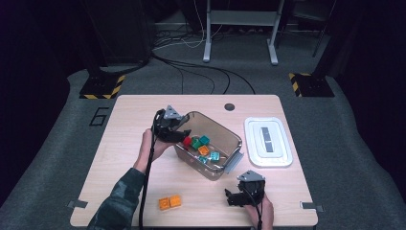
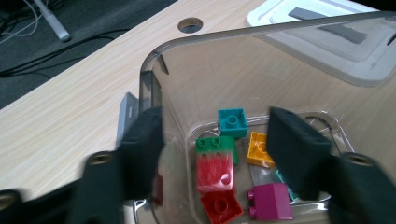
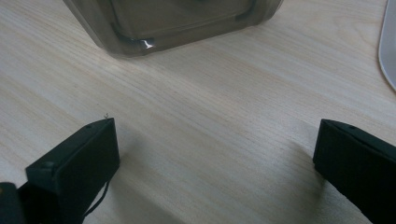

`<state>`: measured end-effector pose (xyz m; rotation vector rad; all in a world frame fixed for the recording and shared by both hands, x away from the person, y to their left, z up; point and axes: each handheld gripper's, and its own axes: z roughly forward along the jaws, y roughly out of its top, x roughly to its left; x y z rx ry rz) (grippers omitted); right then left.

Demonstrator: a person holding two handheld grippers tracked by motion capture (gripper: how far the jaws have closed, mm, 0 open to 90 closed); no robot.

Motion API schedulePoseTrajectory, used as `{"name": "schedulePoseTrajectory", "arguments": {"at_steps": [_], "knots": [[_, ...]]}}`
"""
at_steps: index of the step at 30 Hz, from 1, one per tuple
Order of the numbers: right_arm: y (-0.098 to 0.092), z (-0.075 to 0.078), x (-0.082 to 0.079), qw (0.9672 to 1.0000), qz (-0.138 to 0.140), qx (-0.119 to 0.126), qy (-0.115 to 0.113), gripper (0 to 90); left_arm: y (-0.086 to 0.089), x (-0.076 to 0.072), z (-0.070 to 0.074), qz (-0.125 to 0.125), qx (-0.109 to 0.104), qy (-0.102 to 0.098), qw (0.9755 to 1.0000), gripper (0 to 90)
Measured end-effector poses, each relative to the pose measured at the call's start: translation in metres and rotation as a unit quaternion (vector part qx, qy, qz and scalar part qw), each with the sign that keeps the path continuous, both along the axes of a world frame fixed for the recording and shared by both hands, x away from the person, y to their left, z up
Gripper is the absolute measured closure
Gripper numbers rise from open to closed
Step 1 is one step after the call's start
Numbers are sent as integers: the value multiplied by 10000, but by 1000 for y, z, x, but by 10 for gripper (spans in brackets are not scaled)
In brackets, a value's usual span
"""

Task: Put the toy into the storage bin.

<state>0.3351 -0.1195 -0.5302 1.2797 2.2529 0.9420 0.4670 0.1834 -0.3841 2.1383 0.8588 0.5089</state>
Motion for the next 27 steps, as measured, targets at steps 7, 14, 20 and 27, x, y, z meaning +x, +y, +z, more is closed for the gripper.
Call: {"name": "schedulePoseTrajectory", "arguments": {"at_steps": [7, 14, 20, 27], "knots": [[0, 0, 0, 10000, 0, -11, -5, 0, 12, -24, 9, 31, -146, -248, 9996, 156], [0, 0, 0, 10000, -3, -7, -4, 0, 26, -48, 9, 100, -244, -414, 9988, 122], [0, 0, 0, 10000, -2, -9, -5, 0, 38, -65, 2, 154, -240, -474, 9985, 111], [0, 0, 0, 10000, -1, -9, -5, 0, 50, -83, -20, 252, -128, -410, 9988, 111]]}}
